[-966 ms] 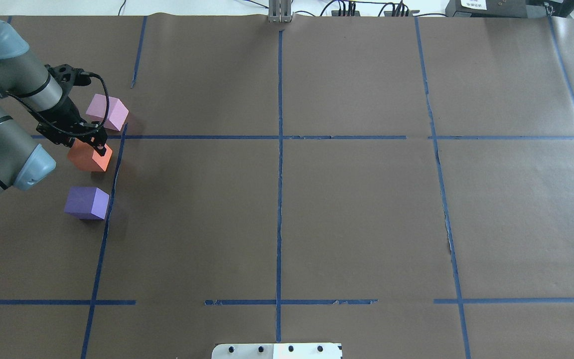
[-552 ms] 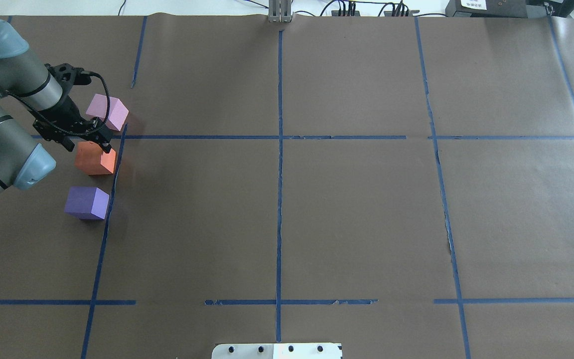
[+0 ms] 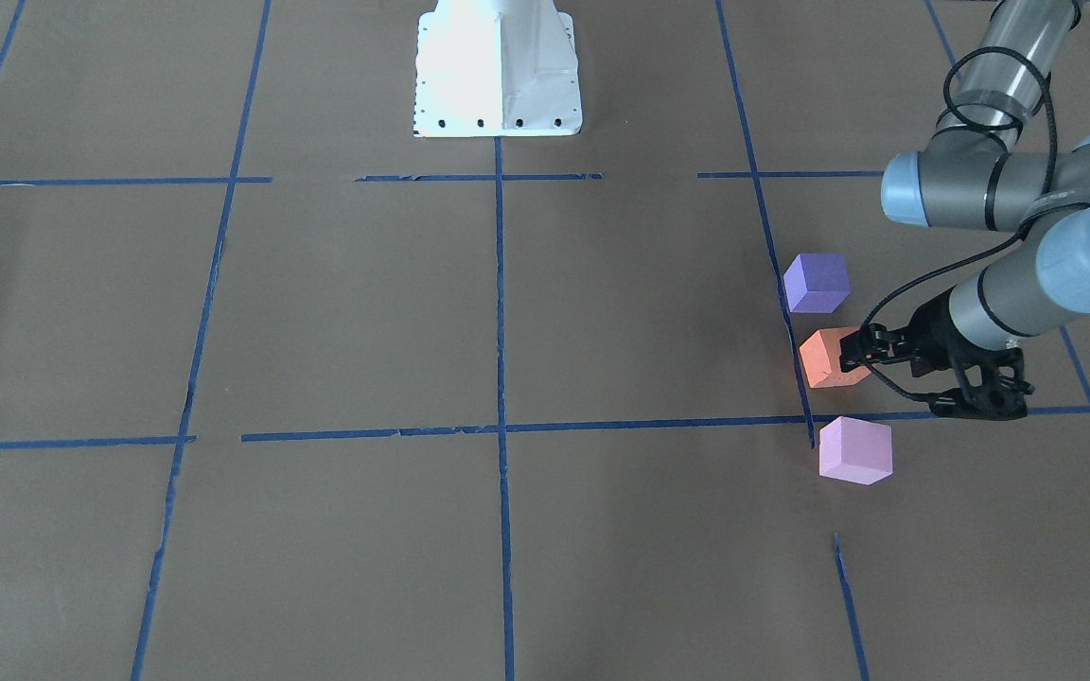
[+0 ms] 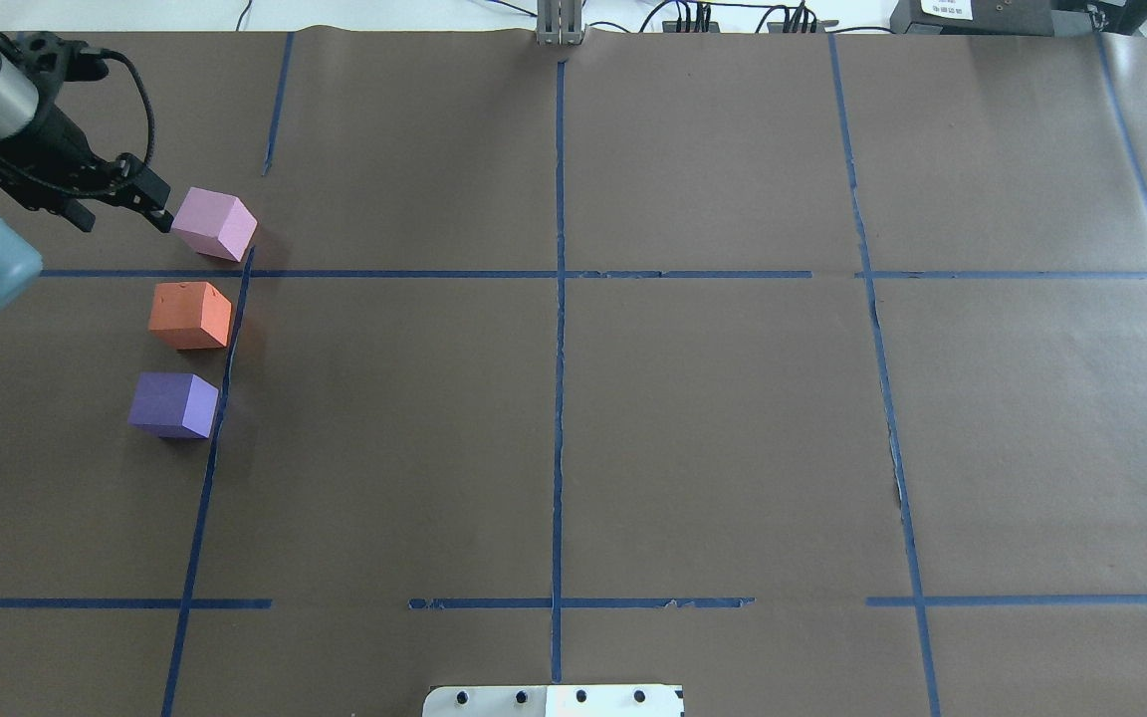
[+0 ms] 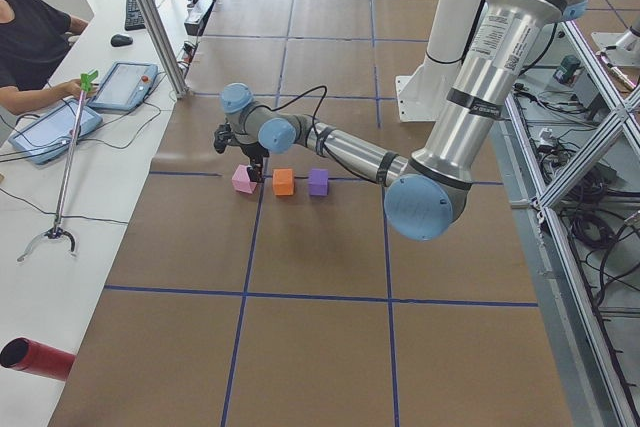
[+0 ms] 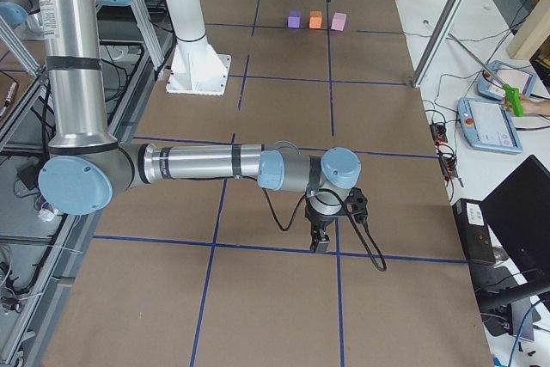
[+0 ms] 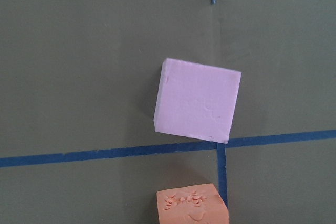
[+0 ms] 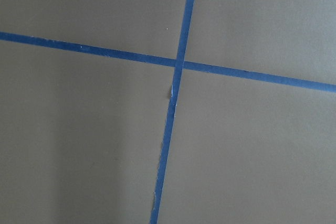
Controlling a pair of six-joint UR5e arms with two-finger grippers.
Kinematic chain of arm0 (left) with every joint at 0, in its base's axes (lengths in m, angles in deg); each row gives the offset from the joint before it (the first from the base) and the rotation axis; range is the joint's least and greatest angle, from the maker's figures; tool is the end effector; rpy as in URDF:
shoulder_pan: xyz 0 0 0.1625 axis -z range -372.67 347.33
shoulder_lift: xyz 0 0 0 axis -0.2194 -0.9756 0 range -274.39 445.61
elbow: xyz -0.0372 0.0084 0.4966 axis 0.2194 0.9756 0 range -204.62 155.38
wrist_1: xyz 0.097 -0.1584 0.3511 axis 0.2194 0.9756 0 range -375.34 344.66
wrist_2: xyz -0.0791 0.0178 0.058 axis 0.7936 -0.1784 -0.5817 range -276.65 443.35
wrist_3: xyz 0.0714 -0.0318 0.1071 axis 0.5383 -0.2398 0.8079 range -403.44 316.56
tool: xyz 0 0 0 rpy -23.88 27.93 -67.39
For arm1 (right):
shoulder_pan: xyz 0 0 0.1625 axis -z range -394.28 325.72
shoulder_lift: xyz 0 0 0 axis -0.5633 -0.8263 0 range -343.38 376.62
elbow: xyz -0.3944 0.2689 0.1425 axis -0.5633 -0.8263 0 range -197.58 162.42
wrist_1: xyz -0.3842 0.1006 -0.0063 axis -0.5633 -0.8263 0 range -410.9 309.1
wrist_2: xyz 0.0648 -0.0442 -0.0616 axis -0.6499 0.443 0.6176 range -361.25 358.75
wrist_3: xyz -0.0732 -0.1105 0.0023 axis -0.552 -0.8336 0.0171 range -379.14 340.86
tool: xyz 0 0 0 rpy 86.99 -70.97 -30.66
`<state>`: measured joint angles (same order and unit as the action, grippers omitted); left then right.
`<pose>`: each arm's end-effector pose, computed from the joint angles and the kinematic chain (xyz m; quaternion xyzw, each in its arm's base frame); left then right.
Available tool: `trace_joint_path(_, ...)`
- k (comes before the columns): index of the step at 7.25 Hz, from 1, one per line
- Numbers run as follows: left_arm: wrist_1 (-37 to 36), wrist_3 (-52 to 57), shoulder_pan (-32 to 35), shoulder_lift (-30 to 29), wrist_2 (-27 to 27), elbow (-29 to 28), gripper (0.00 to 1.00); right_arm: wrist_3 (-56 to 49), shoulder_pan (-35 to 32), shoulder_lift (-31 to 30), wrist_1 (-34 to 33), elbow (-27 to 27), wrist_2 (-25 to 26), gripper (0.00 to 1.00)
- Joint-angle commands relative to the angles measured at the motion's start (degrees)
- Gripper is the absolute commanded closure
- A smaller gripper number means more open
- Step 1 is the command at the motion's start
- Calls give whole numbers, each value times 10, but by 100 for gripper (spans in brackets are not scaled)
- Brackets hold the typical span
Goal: Arrange blocks in a line
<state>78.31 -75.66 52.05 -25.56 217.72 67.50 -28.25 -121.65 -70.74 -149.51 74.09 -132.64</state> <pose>0.2432 -0.6099 0.5183 0.0124 0.4257 0.0332 0.9042 0.0232 -0.4896 0.7386 -0.0151 -0.3546 -0.0824 0.9313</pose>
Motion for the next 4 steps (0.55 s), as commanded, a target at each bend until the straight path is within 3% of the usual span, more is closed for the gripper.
trace_joint_path(1, -131, 160, 86, 6, 0, 47, 0, 0, 0, 0, 0, 0, 0, 0)
trace_joint_path(4, -153, 421, 226, 105, -3, 29, 0, 1, 0, 0, 0, 1, 0, 0)
